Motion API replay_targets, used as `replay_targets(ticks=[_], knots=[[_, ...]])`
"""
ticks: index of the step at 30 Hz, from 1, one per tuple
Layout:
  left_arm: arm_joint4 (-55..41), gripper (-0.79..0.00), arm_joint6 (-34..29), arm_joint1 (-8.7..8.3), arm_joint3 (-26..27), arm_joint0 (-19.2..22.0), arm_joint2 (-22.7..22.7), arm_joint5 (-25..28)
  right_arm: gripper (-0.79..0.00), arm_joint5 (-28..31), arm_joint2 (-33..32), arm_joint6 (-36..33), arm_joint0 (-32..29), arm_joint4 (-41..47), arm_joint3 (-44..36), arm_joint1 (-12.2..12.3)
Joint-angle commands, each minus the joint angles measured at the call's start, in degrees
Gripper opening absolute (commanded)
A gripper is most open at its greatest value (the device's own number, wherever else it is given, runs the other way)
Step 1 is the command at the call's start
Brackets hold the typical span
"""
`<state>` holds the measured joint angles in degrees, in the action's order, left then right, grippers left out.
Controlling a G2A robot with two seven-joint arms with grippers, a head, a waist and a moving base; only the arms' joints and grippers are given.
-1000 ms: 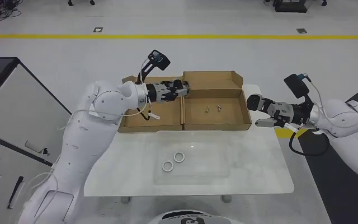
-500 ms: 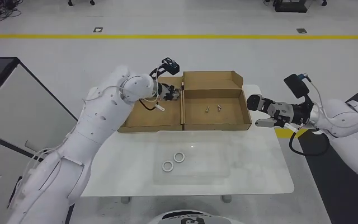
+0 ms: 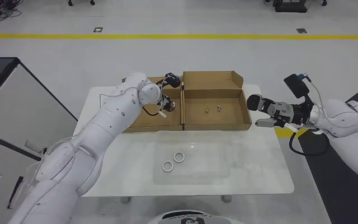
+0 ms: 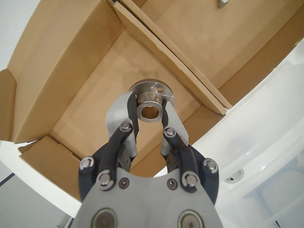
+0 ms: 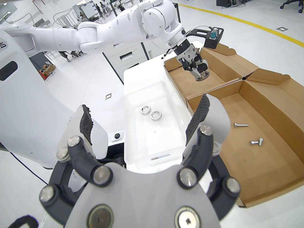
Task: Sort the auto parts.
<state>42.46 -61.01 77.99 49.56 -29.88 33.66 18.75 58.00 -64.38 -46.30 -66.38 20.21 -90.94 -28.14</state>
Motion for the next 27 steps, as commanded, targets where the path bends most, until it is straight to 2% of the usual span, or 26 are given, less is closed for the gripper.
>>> replay_targets(ticks=[1,9,22,23,24,25,26,27], knots=[[0.5,-0.785,0.4,0.79,-2.1,0.4,-1.1,0.1,0.0,0.0,0.0,0.0,0.0,0.0,0.0,0.0],[2.1,-0.785,2.7,3.75,-8.4,1.3,-4.5,1.0,0.0,0.0,0.0,0.0,0.0,0.0,0.0,0.0],[2.0,-0.776,6.2,7.58,-17.8,1.4,-6.7,2.7,0.0,0.0,0.0,0.0,0.0,0.0,0.0,0.0],[2.0,-0.646,6.4,7.82,-18.4,1.5,-6.7,2.9,0.0,0.0,0.0,0.0,0.0,0.0,0.0,0.0],[2.0,-0.554,6.6,8.06,-18.9,1.6,-6.8,3.0,0.0,0.0,0.0,0.0,0.0,0.0,0.0,0.0],[1.9,-0.413,6.8,8.3,-19.4,1.6,-6.8,3.1,0.0,0.0,0.0,0.0,0.0,0.0,0.0,0.0],[1.9,-0.197,7.0,8.52,-19.9,1.7,-6.8,3.2,0.0,0.0,0.0,0.0,0.0,0.0,0.0,0.0],[2.0,-0.031,7.2,8.73,-20.3,1.9,-6.9,3.3,0.0,0.0,0.0,0.0,0.0,0.0,0.0,0.0]])
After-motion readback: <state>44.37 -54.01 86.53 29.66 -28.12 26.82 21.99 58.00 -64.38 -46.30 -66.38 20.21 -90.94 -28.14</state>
